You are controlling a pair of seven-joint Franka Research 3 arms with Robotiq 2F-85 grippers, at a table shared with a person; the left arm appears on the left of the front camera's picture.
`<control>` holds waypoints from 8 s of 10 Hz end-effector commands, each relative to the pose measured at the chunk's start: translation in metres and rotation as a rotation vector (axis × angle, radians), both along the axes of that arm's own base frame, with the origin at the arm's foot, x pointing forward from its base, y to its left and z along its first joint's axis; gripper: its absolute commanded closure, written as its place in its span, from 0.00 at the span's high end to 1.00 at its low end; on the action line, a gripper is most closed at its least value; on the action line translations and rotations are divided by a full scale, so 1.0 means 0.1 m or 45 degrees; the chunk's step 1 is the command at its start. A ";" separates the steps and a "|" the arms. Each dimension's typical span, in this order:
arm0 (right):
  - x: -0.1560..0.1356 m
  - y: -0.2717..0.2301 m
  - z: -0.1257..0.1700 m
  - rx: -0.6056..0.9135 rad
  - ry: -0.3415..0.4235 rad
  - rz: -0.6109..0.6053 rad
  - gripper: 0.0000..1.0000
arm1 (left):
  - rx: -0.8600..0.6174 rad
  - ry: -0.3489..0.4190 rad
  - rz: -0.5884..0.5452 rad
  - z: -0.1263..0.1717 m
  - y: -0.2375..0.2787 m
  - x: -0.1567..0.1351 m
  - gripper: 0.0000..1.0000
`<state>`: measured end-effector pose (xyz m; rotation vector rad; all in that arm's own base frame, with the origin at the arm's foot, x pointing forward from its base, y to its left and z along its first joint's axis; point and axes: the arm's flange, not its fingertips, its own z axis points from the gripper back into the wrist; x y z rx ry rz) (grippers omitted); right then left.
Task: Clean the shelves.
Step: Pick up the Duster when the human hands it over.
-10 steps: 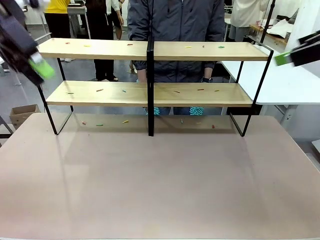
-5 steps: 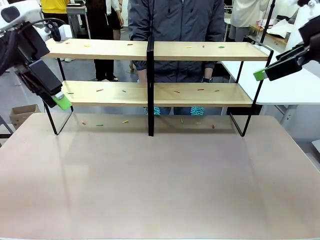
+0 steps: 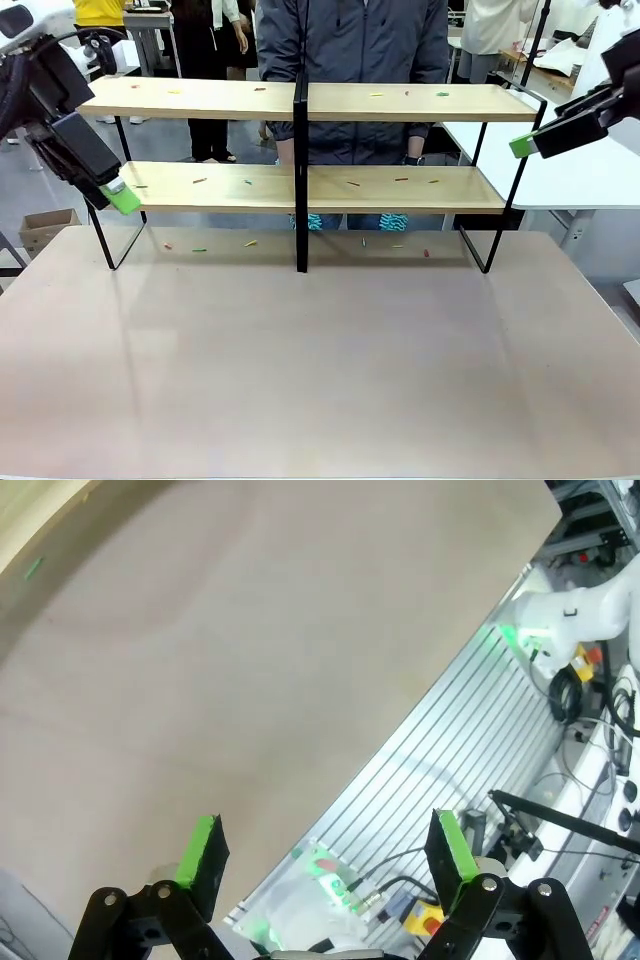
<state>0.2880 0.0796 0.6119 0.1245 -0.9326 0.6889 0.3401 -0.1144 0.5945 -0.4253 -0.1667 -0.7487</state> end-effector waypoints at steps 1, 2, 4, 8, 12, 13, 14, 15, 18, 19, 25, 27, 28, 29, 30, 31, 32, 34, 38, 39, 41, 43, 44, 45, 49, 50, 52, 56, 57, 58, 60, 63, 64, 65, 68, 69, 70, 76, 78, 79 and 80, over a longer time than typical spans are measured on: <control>0.01 -0.01 0.00 0.028 -0.010 0.013 1.00 | 0.000 0.000 0.000 0.00 0.00 0.00 1.00; 0.00 0.00 0.00 0.000 0.000 0.000 1.00 | -0.129 -0.441 -0.064 0.37 -0.03 -0.63 1.00; -0.08 -0.03 0.20 0.074 0.024 -0.015 1.00 | -0.242 -0.992 0.035 0.54 -0.12 -1.27 1.00; -0.41 -0.02 0.53 0.280 0.124 -0.163 1.00 | -0.396 -1.026 0.327 0.42 0.24 -1.19 1.00; -0.38 0.11 0.49 0.295 0.115 -0.134 1.00 | -0.474 -0.981 0.302 0.66 -0.03 -0.47 1.00; -0.37 0.12 0.50 0.311 0.105 -0.137 1.00 | -0.489 -0.972 0.321 0.70 -0.07 -0.30 1.00; -0.34 0.13 0.50 0.317 0.105 -0.133 1.00 | -0.516 -0.942 0.340 0.70 -0.10 -0.20 1.00; -0.30 0.14 0.47 0.304 0.122 -0.121 1.00 | -0.501 -0.886 0.390 0.65 -0.16 -0.14 1.00; -0.20 0.21 0.40 0.293 0.153 -0.101 1.00 | -0.498 -0.848 0.552 0.54 -0.20 -0.03 1.00; -0.19 0.21 0.38 0.282 0.158 -0.101 1.00 | -0.510 -0.840 0.610 0.50 -0.24 -0.03 1.00; -0.14 0.15 0.33 0.289 0.173 -0.116 1.00 | -0.381 -0.779 0.669 0.27 -0.38 -0.02 1.00; -0.13 0.14 0.32 0.286 0.176 -0.115 1.00 | -0.367 -0.781 0.664 0.24 -0.38 0.00 1.00; -0.13 0.15 0.32 0.286 0.179 -0.118 1.00 | -0.359 -0.780 0.660 0.25 -0.37 0.01 1.00; -0.12 0.15 0.31 0.283 0.183 -0.117 1.00 | -0.355 -0.777 0.660 0.25 -0.37 0.02 1.00; -0.12 0.15 0.30 0.277 0.186 -0.111 1.00 | -0.353 -0.779 0.667 0.23 -0.38 0.02 1.00; -0.12 0.15 0.30 0.273 0.188 -0.105 1.00 | -0.351 -0.781 0.670 0.23 -0.39 0.01 1.00; -0.11 0.15 0.30 0.270 0.187 -0.106 1.00 | -0.347 -0.783 0.669 0.23 -0.39 0.01 1.00; -0.11 0.15 0.29 0.271 0.188 -0.112 1.00 | -0.336 -0.786 0.668 0.24 -0.39 0.02 1.00; -0.11 0.16 0.28 0.265 0.188 -0.110 1.00 | -0.330 -0.787 0.669 0.22 -0.40 0.03 1.00; -0.10 0.16 0.28 0.264 0.188 -0.112 1.00 | -0.324 -0.785 0.670 0.22 -0.40 0.04 1.00; -0.10 0.15 0.27 0.265 0.184 -0.120 1.00 | -0.316 -0.787 0.697 0.22 -0.41 0.05 1.00; -0.14 0.17 0.31 0.254 0.195 -0.130 1.00 | -0.353 -0.787 0.639 0.20 -0.36 0.03 1.00; -0.13 0.19 0.31 0.255 0.166 -0.137 1.00 | -0.353 -0.787 0.639 0.20 -0.36 0.03 1.00; -0.13 0.21 0.32 0.300 0.170 -0.149 1.00 | -0.353 -0.787 0.639 0.20 -0.36 0.03 1.00; -0.08 0.36 0.18 0.360 0.211 -0.242 1.00 | -0.353 -0.787 0.639 0.20 -0.36 0.03 1.00; -0.08 0.38 0.18 0.351 0.204 -0.240 1.00 | -0.348 -0.784 0.640 0.19 -0.38 0.04 1.00; -0.08 0.36 0.17 0.331 0.206 -0.241 1.00 | -0.383 -0.915 0.645 0.03 -0.41 -0.18 1.00; -0.07 0.36 0.15 0.339 0.215 -0.254 1.00 | -0.273 -0.942 0.654 -0.17 -0.44 -0.35 1.00; -0.07 0.35 0.15 0.345 0.212 -0.257 1.00 | -0.256 -0.933 0.652 -0.17 -0.46 -0.35 1.00; -0.07 0.36 0.14 0.340 0.212 -0.252 1.00 | -0.242 -0.924 0.649 -0.19 -0.47 -0.36 1.00; -0.04 0.41 0.12 0.340 0.216 -0.263 1.00 | -0.218 -0.919 0.643 -0.18 -0.45 -0.34 1.00; -0.05 0.39 0.12 0.343 0.213 -0.275 1.00 | -0.164 -0.906 0.628 -0.24 -0.50 -0.36 1.00; -0.04 0.39 0.12 0.342 0.215 -0.276 1.00 | -0.153 -0.914 0.636 -0.25 -0.50 -0.37 1.00; -0.03 0.40 0.11 0.338 0.219 -0.274 1.00 | -0.157 -0.920 0.635 -0.24 -0.48 -0.38 1.00; -0.04 0.40 0.11 0.332 0.218 -0.266 1.00 | -0.189 -0.966 0.697 -0.23 -0.47 -0.41 1.00; -0.03 0.40 0.11 0.330 0.219 -0.265 1.00 | -0.241 -0.996 0.690 -0.22 -0.44 -0.43 1.00; -0.02 0.41 0.11 0.326 0.223 -0.264 1.00 | -0.257 -1.016 0.688 -0.20 -0.41 -0.44 1.00; -0.03 0.44 0.10 0.325 0.225 -0.257 1.00 | -0.252 -1.015 0.669 0.13 -0.52 -0.22 1.00; -0.14 0.58 0.17 0.363 0.213 -0.305 1.00 | -0.252 -1.015 0.669 0.13 -0.52 -0.22 1.00; -0.20 0.64 0.21 0.362 0.221 -0.353 1.00 | -0.252 -1.015 0.669 0.13 -0.52 -0.22 1.00; -0.23 0.71 0.23 0.348 0.251 -0.409 1.00 | -0.252 -1.015 0.669 0.13 -0.52 -0.22 1.00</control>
